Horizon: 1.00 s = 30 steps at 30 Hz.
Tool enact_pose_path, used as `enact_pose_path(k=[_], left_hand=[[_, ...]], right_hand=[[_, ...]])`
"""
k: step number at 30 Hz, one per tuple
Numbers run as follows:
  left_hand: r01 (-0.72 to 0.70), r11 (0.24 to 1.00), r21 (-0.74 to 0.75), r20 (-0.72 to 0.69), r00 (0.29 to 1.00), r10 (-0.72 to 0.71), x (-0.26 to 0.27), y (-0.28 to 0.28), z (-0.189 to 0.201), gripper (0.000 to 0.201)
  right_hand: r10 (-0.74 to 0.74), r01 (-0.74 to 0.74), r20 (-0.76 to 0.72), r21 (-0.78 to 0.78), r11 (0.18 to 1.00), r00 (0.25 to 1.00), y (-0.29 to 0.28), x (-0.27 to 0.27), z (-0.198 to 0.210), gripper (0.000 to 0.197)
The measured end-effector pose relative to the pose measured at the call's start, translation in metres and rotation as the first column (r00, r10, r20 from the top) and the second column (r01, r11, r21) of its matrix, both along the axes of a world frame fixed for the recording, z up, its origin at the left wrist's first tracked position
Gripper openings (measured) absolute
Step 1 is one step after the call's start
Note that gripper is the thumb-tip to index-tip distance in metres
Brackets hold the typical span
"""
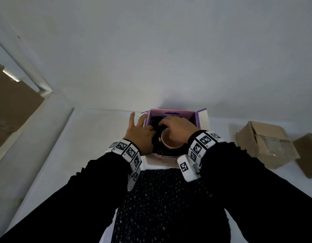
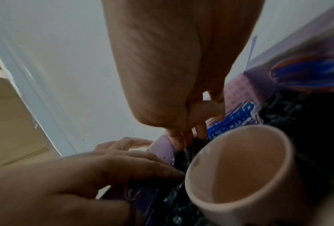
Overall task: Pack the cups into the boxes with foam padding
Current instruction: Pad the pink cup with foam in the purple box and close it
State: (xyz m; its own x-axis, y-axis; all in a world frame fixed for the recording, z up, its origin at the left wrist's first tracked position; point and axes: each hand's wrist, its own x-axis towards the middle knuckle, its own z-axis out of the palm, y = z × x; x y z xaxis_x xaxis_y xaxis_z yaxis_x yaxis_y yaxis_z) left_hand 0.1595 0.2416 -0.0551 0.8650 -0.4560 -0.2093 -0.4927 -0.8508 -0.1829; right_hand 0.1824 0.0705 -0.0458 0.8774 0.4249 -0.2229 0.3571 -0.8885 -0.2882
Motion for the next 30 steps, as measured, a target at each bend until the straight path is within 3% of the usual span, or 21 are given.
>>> enact_pose_path(k=[6,8,10,13,16,18,21,23,30], left_hand=[[-0.004,1.0,-0.01,-0.011,1.0,0.003,0.0,0.002,-0.006,0.045],[-0.004,0.999,-0.035,0.006,1.0,0.004,0.0,0.003,-0.007,0.043],[0.059,0.988,-0.14,0.133,0.99,-0.04,-0.003,0.008,-0.007,0.038],[0.307,0.891,-0.333,0.371,0.912,-0.176,-0.008,0.019,-0.019,0.04],[0.473,0.768,-0.431,0.315,0.877,-0.364,-0.017,0.018,-0.026,0.052],[0.501,0.731,-0.463,0.239,0.865,-0.441,-0.026,0.014,-0.03,0.054],[0.484,0.762,-0.431,0.195,0.874,-0.444,-0.032,0.013,-0.037,0.056],[0.48,0.789,-0.383,0.207,0.877,-0.433,-0.033,0.012,-0.037,0.046],[0.329,0.936,-0.127,0.188,0.934,-0.303,-0.036,-0.006,-0.034,0.028]], right_hand=[[0.031,-0.052,-0.12,-0.179,0.982,0.992,0.008,0.01,-0.022,0.043],[0.002,-0.011,-0.043,-0.218,0.976,0.999,0.005,0.009,-0.019,0.039],[-0.061,0.093,0.126,-0.264,0.96,0.99,-0.001,0.009,-0.015,0.032],[-0.093,0.161,0.197,-0.365,0.917,0.976,-0.014,0.004,-0.01,0.02],[-0.06,0.111,0.13,-0.436,0.893,0.99,-0.02,-0.003,-0.009,0.026],[-0.038,0.098,0.146,-0.428,0.898,0.989,-0.021,-0.006,-0.008,0.023],[-0.05,0.151,0.283,-0.347,0.926,0.958,-0.026,-0.012,-0.008,0.018],[-0.057,0.172,0.35,-0.306,0.936,0.935,-0.031,-0.02,-0.01,0.019],[-0.001,0.111,0.374,-0.273,0.956,0.928,-0.049,-0.054,-0.014,0.032]])
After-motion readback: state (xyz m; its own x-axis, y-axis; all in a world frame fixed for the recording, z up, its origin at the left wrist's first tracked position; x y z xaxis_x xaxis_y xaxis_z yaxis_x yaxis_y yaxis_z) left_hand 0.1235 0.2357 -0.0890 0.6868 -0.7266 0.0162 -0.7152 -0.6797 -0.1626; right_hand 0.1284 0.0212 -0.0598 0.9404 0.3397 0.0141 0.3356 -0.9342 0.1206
